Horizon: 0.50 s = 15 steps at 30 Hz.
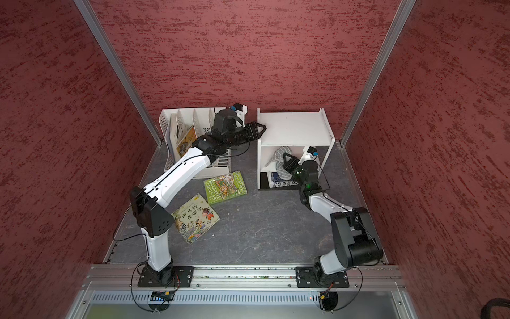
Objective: Wipe the bookshelf clean with a cloth
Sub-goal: Wipe the dust from the shelf.
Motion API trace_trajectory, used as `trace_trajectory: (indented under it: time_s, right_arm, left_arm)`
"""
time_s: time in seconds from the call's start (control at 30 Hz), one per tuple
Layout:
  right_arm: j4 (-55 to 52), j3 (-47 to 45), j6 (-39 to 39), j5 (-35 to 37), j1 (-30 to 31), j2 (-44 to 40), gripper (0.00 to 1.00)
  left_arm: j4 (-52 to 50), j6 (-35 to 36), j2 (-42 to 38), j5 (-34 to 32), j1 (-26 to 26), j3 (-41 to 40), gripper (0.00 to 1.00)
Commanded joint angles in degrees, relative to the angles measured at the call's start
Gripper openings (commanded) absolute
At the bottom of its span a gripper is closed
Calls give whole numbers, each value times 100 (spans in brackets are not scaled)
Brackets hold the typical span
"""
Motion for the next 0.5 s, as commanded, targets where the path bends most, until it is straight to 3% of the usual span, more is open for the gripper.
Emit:
trace_trajectory:
  time_s: [0.0,0.2,0.47]
  right_arm:
    - [-509,388,189,-473,-18,144,0]
    - [-1112,695,80,-775,91,454,0]
    - [-1259,197,103,-689,490,338,0]
  left_arm:
    - [-220,185,183,-3,-53,130,56]
    - [-295,232,256,-8,-94,276,56]
    - [-316,245,279,-17,-105,287,56]
